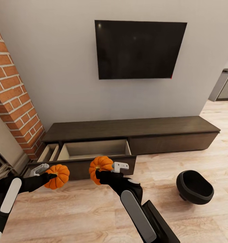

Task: Place each of the two pumpkins and all three candles from the living room inside a cabinet in the living room (use any cabinet), then make sure every cabinet is closed, and position the cauldron so it is next to a table in the living room.

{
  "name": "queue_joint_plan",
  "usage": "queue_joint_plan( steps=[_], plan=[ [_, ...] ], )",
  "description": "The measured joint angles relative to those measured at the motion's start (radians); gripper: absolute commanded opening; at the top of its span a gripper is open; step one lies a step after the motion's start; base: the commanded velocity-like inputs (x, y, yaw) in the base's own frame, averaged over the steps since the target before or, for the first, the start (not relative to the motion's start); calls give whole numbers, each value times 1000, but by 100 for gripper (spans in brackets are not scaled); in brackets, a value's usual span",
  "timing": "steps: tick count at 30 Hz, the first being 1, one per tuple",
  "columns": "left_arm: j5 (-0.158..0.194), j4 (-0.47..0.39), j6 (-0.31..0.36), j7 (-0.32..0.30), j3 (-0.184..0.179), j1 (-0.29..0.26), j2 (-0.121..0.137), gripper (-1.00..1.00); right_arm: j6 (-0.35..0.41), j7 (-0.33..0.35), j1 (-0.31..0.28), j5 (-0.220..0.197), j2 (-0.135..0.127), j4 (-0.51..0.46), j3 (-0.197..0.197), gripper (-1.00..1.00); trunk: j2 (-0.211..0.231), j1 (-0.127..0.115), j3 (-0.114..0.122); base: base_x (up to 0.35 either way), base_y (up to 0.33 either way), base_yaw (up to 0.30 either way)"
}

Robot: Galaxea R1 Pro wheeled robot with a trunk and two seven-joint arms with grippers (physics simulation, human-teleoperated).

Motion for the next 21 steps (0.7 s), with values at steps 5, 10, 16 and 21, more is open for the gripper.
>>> queue_joint_plan(
  steps=[5, 10, 16, 21],
  plan=[
    [0, -10, 3, 0, 1, 3, 0, -100, -2, -1, 0, -5, 0, 0, -3, -100, 35, -19, 16, 0, 0, 0],
    [2, -11, 3, 0, 1, 4, -3, -100, 4, -1, 0, -10, 0, 1, -9, -100, 70, -38, 31, 0, 0, 0],
    [0, -11, 3, 0, 0, 4, -4, -100, 3, -1, 0, -12, 1, 1, -1, -100, 112, -61, 50, 0, 0, 0],
    [-1, -11, 3, 0, -1, 4, -5, -100, 5, -6, 0, -8, 4, 3, 0, -100, 147, -80, 60, 0, 0, 0]
  ],
)
